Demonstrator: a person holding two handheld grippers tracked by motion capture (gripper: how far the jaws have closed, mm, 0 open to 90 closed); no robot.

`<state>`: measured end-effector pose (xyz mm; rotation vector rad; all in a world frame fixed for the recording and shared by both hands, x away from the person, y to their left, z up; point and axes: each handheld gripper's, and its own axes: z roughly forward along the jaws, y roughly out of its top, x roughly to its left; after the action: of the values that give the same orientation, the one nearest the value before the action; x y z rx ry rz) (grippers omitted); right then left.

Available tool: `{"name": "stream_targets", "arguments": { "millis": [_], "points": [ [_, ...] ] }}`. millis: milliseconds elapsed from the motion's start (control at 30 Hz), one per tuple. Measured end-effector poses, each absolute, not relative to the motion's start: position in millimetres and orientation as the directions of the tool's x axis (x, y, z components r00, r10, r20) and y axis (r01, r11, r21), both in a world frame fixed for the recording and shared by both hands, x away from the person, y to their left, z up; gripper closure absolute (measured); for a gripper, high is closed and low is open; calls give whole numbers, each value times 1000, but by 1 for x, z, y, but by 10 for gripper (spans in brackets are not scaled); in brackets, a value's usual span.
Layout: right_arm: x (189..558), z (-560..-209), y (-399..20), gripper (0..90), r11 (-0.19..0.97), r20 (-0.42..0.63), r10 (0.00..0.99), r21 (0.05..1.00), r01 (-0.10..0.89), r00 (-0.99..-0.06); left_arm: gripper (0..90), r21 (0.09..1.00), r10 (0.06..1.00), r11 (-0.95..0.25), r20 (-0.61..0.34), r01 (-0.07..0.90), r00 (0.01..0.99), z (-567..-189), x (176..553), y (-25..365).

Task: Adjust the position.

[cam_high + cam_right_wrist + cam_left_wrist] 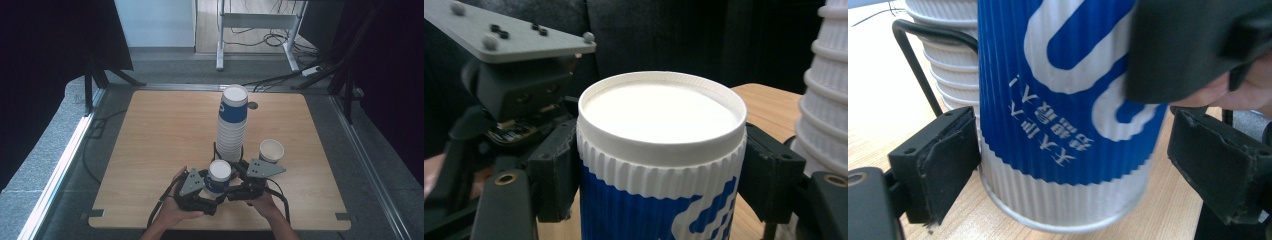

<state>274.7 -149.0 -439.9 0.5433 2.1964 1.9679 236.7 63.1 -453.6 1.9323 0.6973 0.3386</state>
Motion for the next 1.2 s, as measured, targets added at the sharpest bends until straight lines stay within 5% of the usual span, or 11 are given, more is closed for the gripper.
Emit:
{"name": "stream_targets", "arguments": {
  "millis": [567,1200],
  "points": [
    [275,-440,-150,263,108,123,361,979,172,-924,188,894,612,-351,-8,280,791,-457,235,61],
    [275,-442,-150,266,121,118,358,978,171,-926,189,892,609,-364,11,268,793,-459,235,61]
  ]
}}
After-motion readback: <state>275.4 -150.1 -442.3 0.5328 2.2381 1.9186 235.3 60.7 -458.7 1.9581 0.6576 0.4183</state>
